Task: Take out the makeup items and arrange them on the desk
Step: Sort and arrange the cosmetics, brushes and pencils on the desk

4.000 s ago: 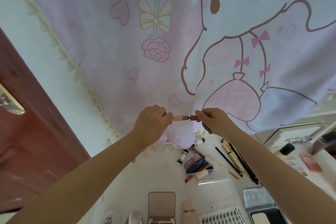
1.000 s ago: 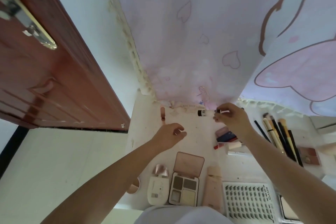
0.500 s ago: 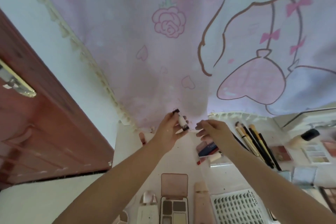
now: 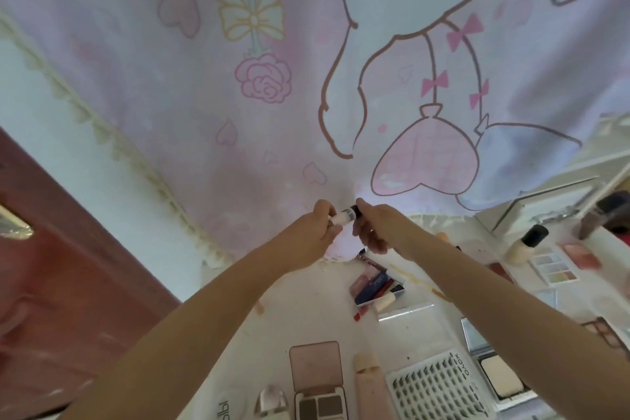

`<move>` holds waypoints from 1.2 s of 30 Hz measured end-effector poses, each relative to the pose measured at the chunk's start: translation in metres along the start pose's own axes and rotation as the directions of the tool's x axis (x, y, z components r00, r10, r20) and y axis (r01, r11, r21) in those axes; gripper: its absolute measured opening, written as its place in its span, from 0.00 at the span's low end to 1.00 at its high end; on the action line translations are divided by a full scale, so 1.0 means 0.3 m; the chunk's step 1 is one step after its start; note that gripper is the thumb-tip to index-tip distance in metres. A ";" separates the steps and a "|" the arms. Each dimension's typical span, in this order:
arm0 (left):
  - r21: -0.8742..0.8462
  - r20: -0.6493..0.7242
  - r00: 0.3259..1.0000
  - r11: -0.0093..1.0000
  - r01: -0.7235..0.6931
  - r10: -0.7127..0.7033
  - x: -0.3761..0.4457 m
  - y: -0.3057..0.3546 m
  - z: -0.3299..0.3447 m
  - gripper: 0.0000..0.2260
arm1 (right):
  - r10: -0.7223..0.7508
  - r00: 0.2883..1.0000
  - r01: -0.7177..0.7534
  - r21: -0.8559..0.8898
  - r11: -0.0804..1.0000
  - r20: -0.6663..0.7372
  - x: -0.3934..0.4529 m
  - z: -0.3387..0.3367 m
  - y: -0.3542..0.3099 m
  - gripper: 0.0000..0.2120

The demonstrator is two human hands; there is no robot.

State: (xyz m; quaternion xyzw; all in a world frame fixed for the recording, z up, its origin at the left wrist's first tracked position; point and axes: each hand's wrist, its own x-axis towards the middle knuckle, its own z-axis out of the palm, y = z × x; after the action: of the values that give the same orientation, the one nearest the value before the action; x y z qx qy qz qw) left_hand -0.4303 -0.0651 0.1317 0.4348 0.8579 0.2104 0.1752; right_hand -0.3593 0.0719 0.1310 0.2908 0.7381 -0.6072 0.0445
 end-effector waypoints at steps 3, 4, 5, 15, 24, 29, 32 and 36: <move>0.103 -0.090 0.988 0.988 -0.116 0.126 -0.003 0.020 -0.023 0.05 | 0.025 0.999 -0.022 0.094 0.995 -0.033 -0.019 -0.019 -0.045 0.26; 0.100 -0.118 0.979 0.983 -0.153 0.164 -0.004 0.026 -0.027 0.04 | 0.020 0.999 -0.018 0.083 0.996 -0.028 -0.026 -0.028 -0.058 0.25; 0.090 -0.149 0.969 0.978 -0.188 0.199 -0.006 0.030 -0.029 0.04 | 0.012 1.000 -0.011 0.072 0.997 -0.016 -0.034 -0.034 -0.071 0.25; -0.371 -0.504 0.864 0.907 -0.201 -0.015 0.007 0.118 -0.054 0.14 | -0.211 0.920 0.254 0.093 0.963 -0.329 -0.077 0.020 -0.101 0.21; -0.600 -0.458 0.844 0.798 -0.060 -0.280 0.009 0.134 -0.112 0.15 | -0.205 0.949 0.199 -0.050 0.979 -0.239 -0.099 0.013 -0.193 0.20; -0.180 -0.764 0.643 0.974 -0.140 -0.048 -0.002 0.146 -0.120 0.13 | -0.155 0.968 0.164 0.033 0.986 -0.196 -0.096 0.020 -0.264 0.21; -0.209 -0.772 0.627 0.974 -0.089 -0.108 0.017 0.170 -0.149 0.14 | -0.219 0.923 0.261 0.096 0.961 -0.316 -0.095 0.033 -0.277 0.18; -0.385 -0.694 0.682 0.920 -0.081 -0.230 0.025 0.192 -0.173 0.15 | -0.355 0.825 0.432 0.086 0.898 -0.440 -0.092 0.047 -0.253 0.21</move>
State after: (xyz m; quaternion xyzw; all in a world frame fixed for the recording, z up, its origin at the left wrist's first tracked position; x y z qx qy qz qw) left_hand -0.4209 -0.0389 0.2046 0.2359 0.8148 0.5219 -0.0892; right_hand -0.3772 0.0414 0.2050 0.2565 0.7161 -0.5922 -0.2658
